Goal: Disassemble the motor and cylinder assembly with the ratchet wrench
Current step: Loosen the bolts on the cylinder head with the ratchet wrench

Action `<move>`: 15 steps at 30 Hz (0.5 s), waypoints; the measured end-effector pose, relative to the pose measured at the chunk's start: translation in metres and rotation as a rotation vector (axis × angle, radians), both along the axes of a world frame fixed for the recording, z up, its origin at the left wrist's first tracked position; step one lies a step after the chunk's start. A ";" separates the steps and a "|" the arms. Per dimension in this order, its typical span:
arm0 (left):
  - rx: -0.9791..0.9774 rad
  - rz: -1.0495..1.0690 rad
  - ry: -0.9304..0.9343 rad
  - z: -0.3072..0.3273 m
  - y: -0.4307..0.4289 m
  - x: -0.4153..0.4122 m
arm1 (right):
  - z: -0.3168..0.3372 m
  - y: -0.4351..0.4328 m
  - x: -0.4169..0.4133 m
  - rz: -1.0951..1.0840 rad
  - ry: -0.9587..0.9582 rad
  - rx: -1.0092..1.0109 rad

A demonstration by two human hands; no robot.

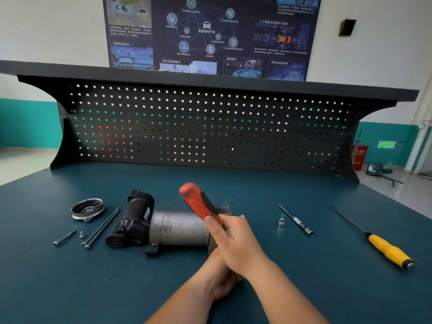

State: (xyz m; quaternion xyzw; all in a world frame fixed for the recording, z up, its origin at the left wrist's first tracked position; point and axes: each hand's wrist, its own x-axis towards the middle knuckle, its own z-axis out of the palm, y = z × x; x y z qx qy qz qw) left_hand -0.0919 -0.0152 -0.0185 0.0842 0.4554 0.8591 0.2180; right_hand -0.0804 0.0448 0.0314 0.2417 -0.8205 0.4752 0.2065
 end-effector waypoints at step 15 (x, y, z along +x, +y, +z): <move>-0.165 0.065 -0.019 -0.001 0.004 -0.002 | -0.007 0.048 -0.001 -0.075 -0.245 -1.569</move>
